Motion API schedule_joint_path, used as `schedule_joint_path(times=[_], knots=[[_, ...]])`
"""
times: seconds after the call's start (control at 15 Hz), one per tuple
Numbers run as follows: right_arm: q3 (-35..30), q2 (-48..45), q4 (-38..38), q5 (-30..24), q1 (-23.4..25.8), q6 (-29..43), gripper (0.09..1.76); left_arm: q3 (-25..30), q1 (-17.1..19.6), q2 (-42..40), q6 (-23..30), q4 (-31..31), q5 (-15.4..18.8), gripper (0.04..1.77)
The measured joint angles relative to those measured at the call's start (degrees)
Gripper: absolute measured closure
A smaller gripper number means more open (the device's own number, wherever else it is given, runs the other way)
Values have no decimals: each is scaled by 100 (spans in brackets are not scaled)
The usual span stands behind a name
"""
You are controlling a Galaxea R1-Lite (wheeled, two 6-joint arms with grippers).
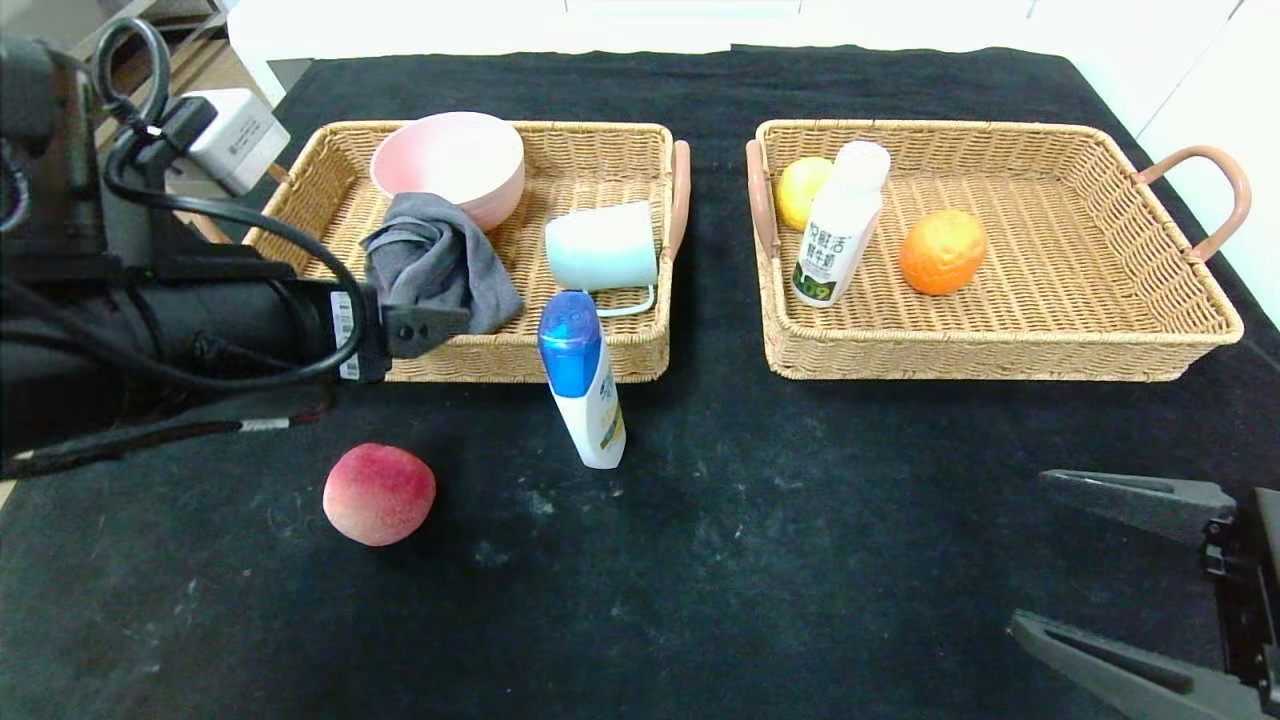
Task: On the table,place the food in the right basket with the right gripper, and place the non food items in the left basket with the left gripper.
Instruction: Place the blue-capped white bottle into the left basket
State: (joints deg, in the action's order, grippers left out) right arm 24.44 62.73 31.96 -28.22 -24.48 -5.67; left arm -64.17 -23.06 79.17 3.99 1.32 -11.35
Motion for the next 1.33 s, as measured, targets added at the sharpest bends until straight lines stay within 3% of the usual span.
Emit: schedule_joint_path(times=[0.33, 0.53, 0.73, 1.07, 1.33], knots=[[9, 33, -5, 9, 6, 7, 14, 1076, -811, -970, -256, -5, 80, 12], [2, 85, -13, 11, 9, 0, 14, 1575, -1390, -1257, -306, -5, -63, 12], [-13, 168, -5, 13, 6, -2, 14, 1829, -1742, -1221, -346, -72, -361, 11], [-16, 260, -2, 11, 6, 0, 14, 1974, -2313, -351, -300, -1727, -1075, 11], [-9, 262, 0, 9, 9, -6, 14, 2091, -2614, 289, -297, -2317, -1913, 11]])
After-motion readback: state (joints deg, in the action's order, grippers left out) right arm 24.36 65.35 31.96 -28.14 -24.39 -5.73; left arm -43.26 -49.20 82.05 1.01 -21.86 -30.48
